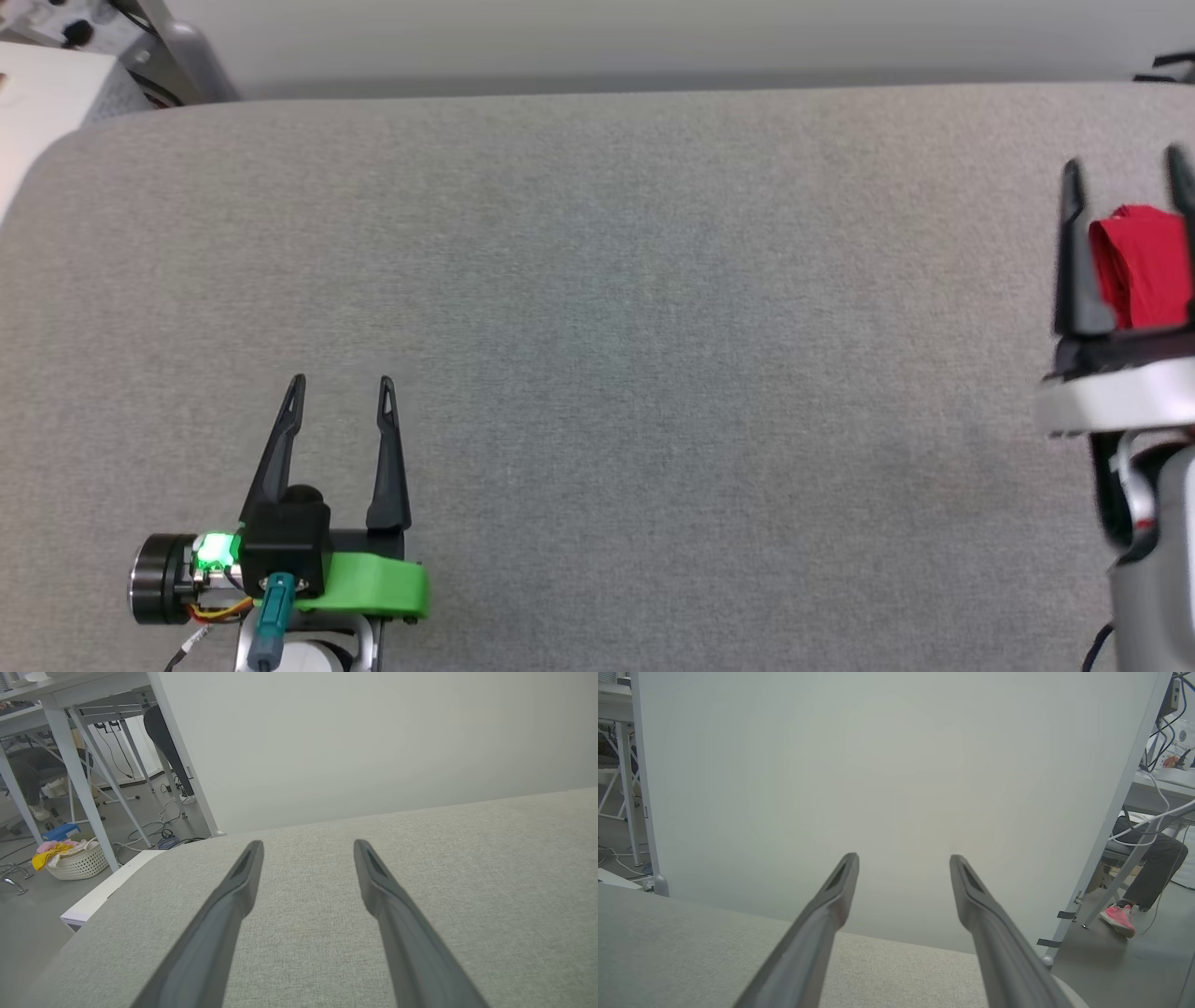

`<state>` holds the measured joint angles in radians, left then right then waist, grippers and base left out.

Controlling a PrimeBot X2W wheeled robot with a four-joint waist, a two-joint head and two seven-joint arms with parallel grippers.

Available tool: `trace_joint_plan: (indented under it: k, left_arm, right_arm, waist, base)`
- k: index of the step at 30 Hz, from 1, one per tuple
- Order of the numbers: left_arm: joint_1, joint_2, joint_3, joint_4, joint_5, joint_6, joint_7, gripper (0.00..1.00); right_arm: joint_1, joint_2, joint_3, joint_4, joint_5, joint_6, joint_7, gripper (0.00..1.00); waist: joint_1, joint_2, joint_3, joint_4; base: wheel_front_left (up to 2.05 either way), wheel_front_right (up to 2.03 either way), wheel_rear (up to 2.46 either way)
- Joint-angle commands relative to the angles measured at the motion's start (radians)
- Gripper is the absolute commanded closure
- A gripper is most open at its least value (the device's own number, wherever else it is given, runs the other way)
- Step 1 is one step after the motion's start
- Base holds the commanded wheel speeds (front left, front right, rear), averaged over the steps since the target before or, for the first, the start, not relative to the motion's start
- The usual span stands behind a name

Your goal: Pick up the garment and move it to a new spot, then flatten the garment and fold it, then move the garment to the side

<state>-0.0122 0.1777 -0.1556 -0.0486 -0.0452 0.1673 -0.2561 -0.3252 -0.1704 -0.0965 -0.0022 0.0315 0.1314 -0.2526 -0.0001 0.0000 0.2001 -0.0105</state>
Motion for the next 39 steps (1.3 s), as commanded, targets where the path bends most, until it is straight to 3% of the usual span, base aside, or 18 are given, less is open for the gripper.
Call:
trace_joint_plan:
  k: [1,7,14,39]
  left_arm:
    - [0.018,-0.007,0.005,0.004,-0.005,0.000,-0.006,0.00]
    - [0.047,-0.018,0.013,0.019,0.000,-0.012,-0.006,0.00]
    - [0.075,-0.027,0.002,0.034,0.008,-0.036,-0.006,0.00]
    - [0.144,-0.049,0.019,0.027,0.004,-0.072,-0.006,0.00]
  right_arm:
    - [0.035,0.015,0.009,-0.010,0.007,-0.001,-0.009,0.00]
    - [0.178,0.083,0.017,-0.013,0.042,-0.001,-0.009,0.00]
    - [0.335,0.111,0.026,0.004,0.055,-0.001,-0.009,0.00]
    - [0.513,0.120,0.069,-0.078,0.108,-0.001,-0.009,0.00]
  waist:
    - [0.0001,0.0000,-0.049,0.044]
    - [0.0001,0.0000,-0.087,0.062]
    - [0.0001,0.0000,-0.131,0.070]
    - [0.0001,0.0000,-0.186,0.063]
  base:
    - [0.00,0.00,0.00]
    - [0.00,0.00,0.00]
    - [0.00,0.00,0.00]
    - [0.00,0.00,0.00]
